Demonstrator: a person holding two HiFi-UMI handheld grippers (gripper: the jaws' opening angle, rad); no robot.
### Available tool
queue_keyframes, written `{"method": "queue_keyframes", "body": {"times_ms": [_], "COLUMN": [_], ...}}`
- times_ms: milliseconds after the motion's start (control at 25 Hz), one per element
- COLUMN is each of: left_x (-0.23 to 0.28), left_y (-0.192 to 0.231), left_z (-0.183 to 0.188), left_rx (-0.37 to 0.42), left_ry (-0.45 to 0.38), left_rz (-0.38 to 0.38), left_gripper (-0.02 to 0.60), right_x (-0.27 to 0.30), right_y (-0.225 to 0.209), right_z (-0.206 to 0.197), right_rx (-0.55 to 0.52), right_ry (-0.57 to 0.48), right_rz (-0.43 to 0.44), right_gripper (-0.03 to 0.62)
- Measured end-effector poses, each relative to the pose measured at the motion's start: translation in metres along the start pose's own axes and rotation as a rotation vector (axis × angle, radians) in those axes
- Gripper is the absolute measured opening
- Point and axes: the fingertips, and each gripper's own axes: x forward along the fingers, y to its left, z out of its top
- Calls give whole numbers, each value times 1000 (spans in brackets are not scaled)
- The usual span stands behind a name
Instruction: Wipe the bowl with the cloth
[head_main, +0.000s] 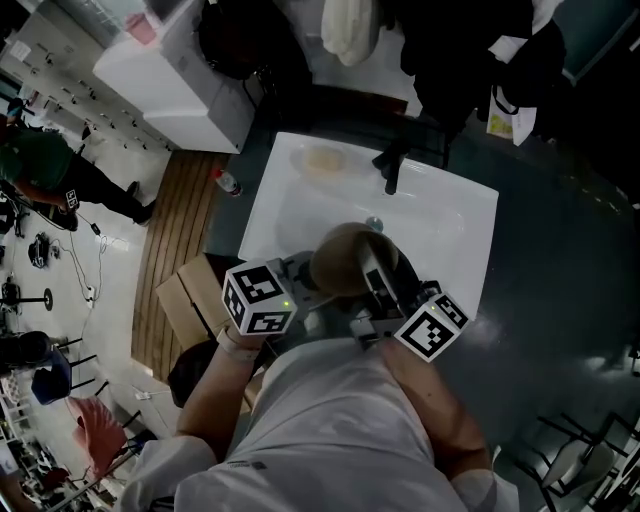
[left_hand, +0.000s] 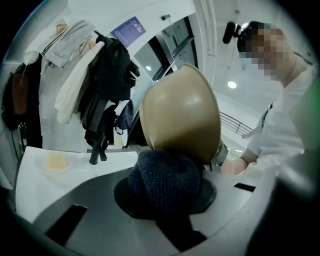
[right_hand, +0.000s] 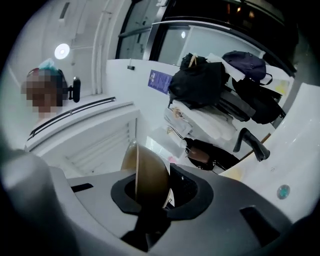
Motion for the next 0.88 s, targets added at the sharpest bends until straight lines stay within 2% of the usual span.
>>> {"method": "queue_keyframes", "body": {"times_ms": [120,240,480,720,880], "left_x": [4,12,13,-7,-31], "left_y": [-4,-16,-23,-8,10], "left_z": [-6,-12,-11,-7,4], "left_rx": [30,69,73,84,75], "left_ry": [48,90,90,88,50], "left_rz": [-7,-49,-54,-11,57], "left_gripper": [74,74,74,74,74], "right_x": [-2,-5,-9,-12,-15], "right_y": [-12,-26,-33,-38,-42], "right_z": [1,5,8,6,0], "right_rx": [30,15,5,-23,-56], "right_ry": [-19,-33,-36,-17,20], "right_rz": [-47,-102,-137,-153,-164], "right_gripper": [81,81,81,81,81]}}
